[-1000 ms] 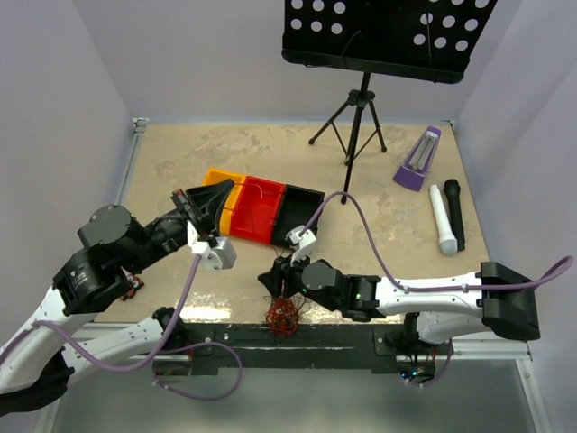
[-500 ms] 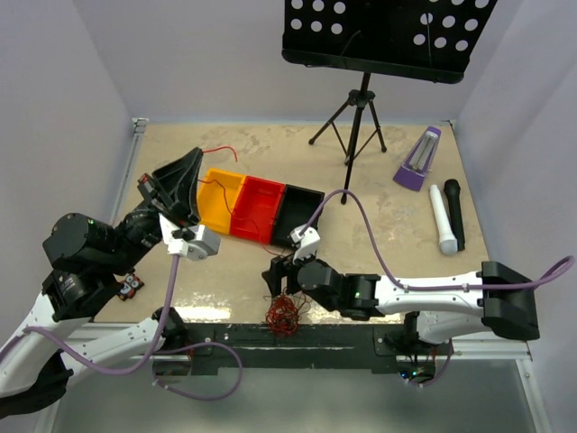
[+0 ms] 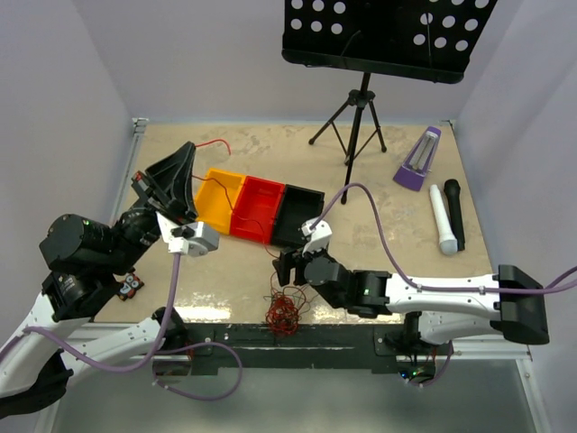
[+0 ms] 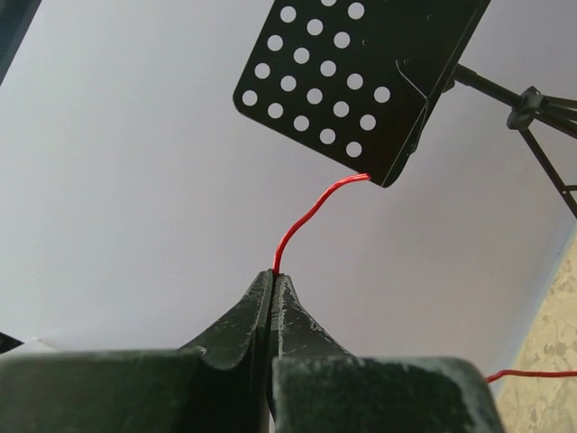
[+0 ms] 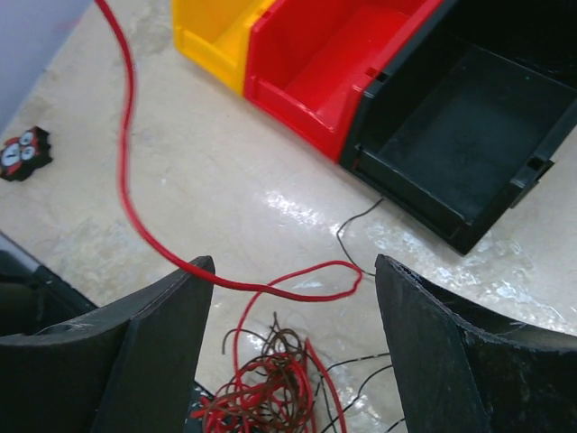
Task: Untangle the cables
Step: Untie the cable.
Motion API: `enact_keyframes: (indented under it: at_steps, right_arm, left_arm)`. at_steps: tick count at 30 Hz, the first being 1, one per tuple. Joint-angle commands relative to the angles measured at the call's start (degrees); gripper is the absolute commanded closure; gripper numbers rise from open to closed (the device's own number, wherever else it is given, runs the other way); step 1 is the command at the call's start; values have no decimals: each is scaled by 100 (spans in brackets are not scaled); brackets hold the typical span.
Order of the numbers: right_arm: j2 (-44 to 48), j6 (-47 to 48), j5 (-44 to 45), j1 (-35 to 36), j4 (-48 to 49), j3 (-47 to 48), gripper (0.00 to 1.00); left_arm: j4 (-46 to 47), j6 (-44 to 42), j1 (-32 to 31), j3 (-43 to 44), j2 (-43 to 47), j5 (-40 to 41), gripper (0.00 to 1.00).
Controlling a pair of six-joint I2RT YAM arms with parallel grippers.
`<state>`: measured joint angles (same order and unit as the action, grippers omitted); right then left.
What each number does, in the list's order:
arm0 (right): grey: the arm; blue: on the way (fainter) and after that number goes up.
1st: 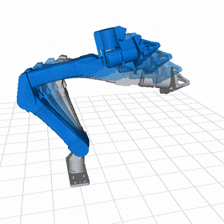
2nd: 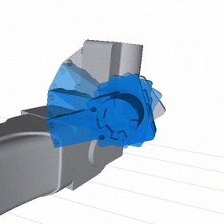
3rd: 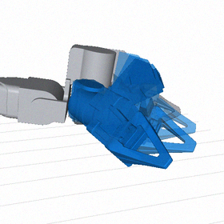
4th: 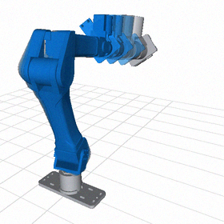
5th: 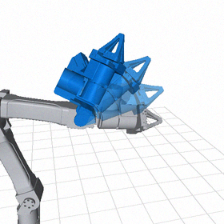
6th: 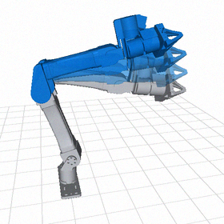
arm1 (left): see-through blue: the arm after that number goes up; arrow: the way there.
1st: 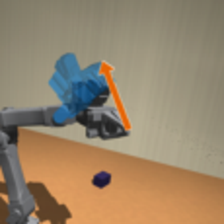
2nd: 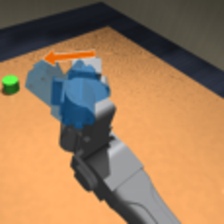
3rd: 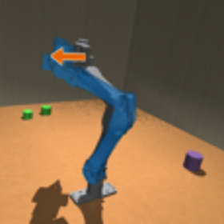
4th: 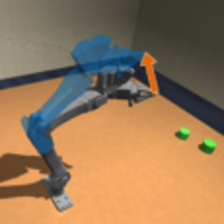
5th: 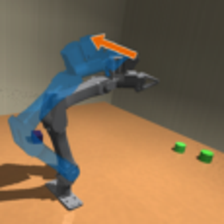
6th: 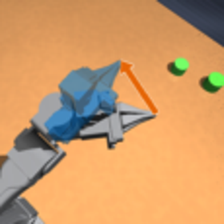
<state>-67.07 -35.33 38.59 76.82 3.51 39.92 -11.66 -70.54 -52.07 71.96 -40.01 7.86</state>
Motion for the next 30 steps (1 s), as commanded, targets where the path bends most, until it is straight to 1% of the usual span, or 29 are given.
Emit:
enact_keyframes:
  at_steps: [1,5,8,9,10,11,13,14,15,17,18,21,23,26,30]
  right_arm:
    - [-227,131,167,-62,70,183,23]
    - [-456,404,-62,-140,492,104,24]
    - [-667,492,-167,-377,677,174,30]
    - [-719,553,-237,-456,799,200,35]
    - [-772,632,-325,-535,914,200,40]
    - [-834,702,-404,-597,1028,235,49]
    - [-904,852,-388,-668,1117,358,80]
    - [-905,913,-352,-677,1065,472,95]
    - [-870,966,-309,-685,995,577,100]
    - [-686,1133,-264,-686,819,806,100]
    - [-572,1177,-212,-686,722,920,100]
    - [-89,1283,-150,-686,327,1350,100]
    - [219,1353,-185,-686,151,1579,100]
    - [597,1345,-386,-686,-16,1878,100]
    - [800,1283,-597,-686,-131,2072,100]
  left_arm:
    - [296,-161,22,213,-7,155,100]
    - [296,-144,22,327,-60,155,100]
    - [296,-118,22,353,-51,137,100]
    - [296,-83,31,353,-42,128,100]
    - [287,-21,22,371,-33,111,100]
    - [226,92,22,380,-33,76,100]
    - [-71,531,22,467,-33,-134,100]
    - [-369,794,22,494,-25,-335,95]
    - [-764,988,22,468,-16,-625,70]
    - [-1389,1366,22,249,72,-1179,30]
    - [-1557,1611,22,91,116,-1373,19]
    - [-1602,2534,22,-427,212,-1541,5]
    - [-1340,3071,22,-778,344,-1542,1]
    - [-1093,3677,22,-1262,520,-1682,0]
    - [-1058,4495,22,-1772,591,-2182,0]
